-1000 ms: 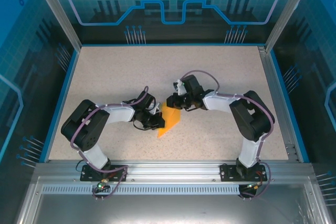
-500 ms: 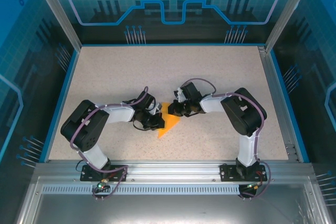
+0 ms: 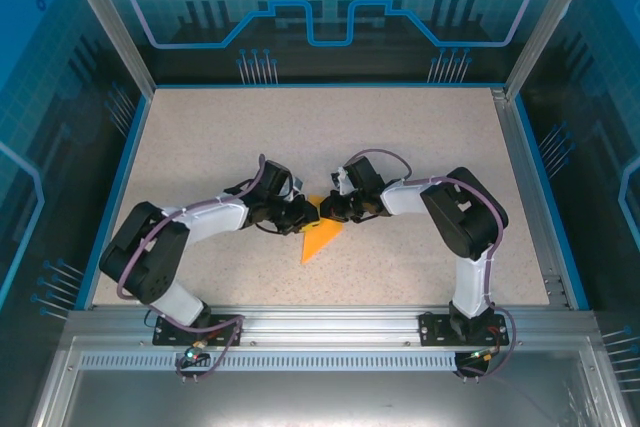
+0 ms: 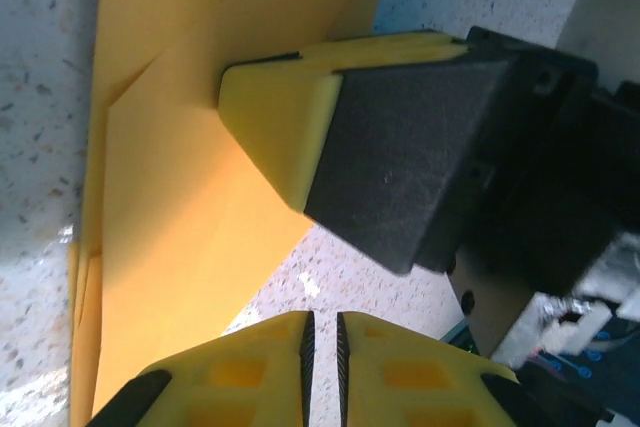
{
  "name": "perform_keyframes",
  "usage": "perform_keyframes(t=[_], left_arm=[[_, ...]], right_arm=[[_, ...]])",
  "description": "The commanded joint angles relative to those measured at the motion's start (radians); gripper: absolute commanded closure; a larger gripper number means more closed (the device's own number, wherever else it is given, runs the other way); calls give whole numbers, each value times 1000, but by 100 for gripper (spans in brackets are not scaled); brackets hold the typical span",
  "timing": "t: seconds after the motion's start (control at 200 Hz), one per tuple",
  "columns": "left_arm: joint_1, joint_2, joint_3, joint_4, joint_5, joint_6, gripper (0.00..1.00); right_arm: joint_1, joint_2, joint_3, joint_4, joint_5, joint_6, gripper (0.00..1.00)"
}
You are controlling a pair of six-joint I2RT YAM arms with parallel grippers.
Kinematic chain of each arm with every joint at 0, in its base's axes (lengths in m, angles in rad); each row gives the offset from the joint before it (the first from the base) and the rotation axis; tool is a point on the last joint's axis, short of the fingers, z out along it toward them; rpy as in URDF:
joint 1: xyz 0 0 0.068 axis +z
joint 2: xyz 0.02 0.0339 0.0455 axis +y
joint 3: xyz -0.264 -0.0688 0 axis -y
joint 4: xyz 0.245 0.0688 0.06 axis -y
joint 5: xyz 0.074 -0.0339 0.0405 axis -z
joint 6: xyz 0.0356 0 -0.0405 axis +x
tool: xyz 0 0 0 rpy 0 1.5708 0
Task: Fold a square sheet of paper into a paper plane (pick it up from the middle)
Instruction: Fourth fold the wing at the center of the table.
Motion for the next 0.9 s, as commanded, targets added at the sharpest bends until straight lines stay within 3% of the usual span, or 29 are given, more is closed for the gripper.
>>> perform_keyframes(t=[0.0, 0.365, 0.71, 0.895], left_arm=[[4, 53, -2, 74, 20, -79, 81], [-32, 157, -21, -90, -7, -11, 82], [-40, -2, -200, -181, -51, 63, 82], [-40, -119, -163, -191, -49, 63, 80]], right_arm=[[0, 68, -30, -129, 121, -28, 92], [-1, 69, -39, -132, 132, -16, 91], [-1, 65, -45, -154, 154, -18, 92], [0, 62, -45, -154, 153, -15, 91]])
